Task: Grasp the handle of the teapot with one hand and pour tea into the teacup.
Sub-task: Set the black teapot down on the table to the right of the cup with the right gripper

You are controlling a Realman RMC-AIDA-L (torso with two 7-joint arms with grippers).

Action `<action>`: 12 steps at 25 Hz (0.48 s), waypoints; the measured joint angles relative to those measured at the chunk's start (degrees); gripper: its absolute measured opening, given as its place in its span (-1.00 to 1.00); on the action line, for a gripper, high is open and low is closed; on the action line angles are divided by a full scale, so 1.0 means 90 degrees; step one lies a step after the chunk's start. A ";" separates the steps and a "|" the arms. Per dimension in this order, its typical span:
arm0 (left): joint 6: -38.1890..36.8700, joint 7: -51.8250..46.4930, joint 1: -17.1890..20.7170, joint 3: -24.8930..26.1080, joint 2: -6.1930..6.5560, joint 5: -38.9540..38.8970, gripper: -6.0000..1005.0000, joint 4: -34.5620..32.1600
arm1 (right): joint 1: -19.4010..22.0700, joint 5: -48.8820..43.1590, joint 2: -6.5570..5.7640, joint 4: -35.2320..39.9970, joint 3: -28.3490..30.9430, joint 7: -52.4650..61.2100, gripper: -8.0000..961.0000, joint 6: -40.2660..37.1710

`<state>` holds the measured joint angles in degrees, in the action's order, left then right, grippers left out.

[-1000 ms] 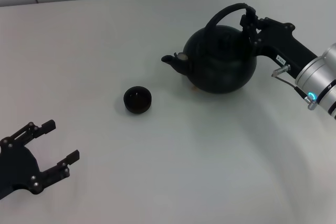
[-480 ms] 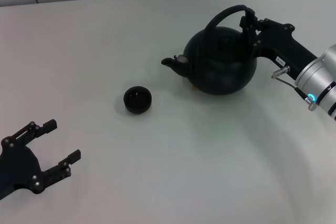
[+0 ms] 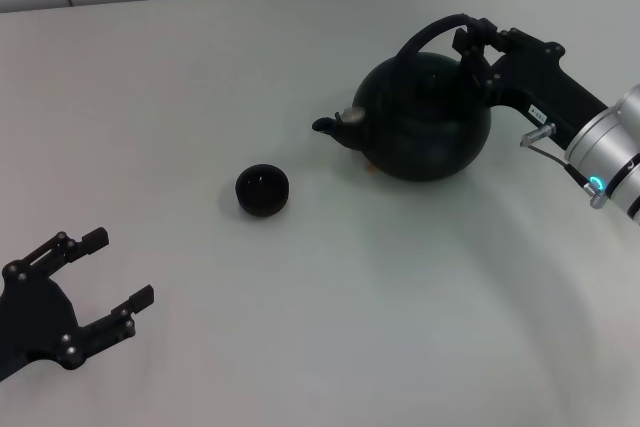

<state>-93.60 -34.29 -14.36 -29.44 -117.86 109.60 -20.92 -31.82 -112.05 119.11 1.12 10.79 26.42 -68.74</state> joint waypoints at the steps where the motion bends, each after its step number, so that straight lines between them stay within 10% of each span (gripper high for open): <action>1: 0.0000 0.0000 0.0001 0.0000 0.0000 0.0000 0.59 0.0000 | 0.0009 0.0002 0.0000 0.0006 0.0002 0.0000 -0.50 -0.0019; 12: 0.0000 -0.0007 0.0018 0.0000 0.0000 0.0000 0.59 0.0000 | 0.0076 0.0035 0.0017 -0.0046 0.0071 -0.0311 0.00 -0.0167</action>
<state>-93.60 -34.35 -14.20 -29.44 -117.86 109.60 -20.92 -31.13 -111.73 119.26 0.70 11.43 23.62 -70.24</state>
